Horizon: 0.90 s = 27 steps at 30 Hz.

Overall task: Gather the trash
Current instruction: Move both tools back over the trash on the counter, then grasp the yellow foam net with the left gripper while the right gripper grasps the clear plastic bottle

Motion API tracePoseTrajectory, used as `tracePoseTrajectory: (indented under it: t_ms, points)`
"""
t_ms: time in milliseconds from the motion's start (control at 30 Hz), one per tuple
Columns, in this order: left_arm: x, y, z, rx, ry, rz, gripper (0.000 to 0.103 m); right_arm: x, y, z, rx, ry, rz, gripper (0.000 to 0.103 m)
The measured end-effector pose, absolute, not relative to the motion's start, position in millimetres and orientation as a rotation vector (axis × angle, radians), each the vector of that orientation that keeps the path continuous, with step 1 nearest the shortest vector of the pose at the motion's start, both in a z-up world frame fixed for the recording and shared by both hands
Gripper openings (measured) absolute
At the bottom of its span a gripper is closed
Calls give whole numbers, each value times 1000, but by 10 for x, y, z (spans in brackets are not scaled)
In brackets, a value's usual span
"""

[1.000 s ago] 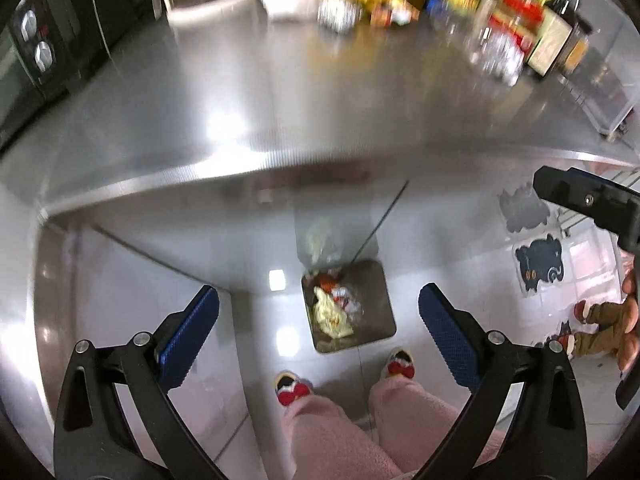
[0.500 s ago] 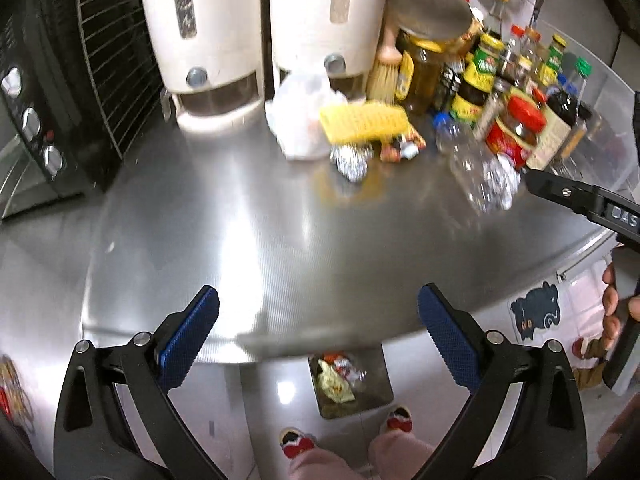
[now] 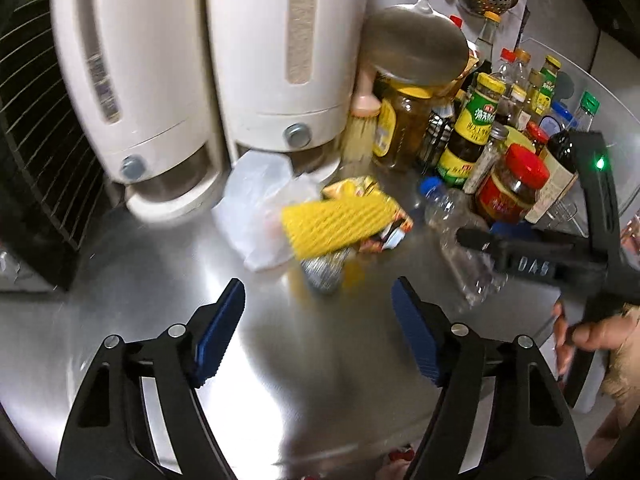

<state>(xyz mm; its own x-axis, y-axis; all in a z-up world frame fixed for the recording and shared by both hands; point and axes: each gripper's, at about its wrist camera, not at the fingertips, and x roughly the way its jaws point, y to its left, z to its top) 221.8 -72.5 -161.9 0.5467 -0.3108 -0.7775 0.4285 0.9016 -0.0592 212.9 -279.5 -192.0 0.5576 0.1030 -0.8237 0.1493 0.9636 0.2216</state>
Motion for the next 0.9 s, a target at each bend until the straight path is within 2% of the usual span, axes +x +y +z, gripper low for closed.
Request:
tracePoseTrajectory:
  t_ms: [667, 767, 900]
  points:
    - [2922, -1262, -2039, 299, 951, -499, 71, 2421, -2726, -2237, 311, 1068, 8, 70]
    - [2991, -1259, -2109, 289, 971, -497, 62, 2480, -2688, -2270, 298, 1075, 12, 70]
    - [3033, -1250, -2145, 291, 979, -490, 42, 2524, -2658, -2295, 282, 1078, 10, 68]
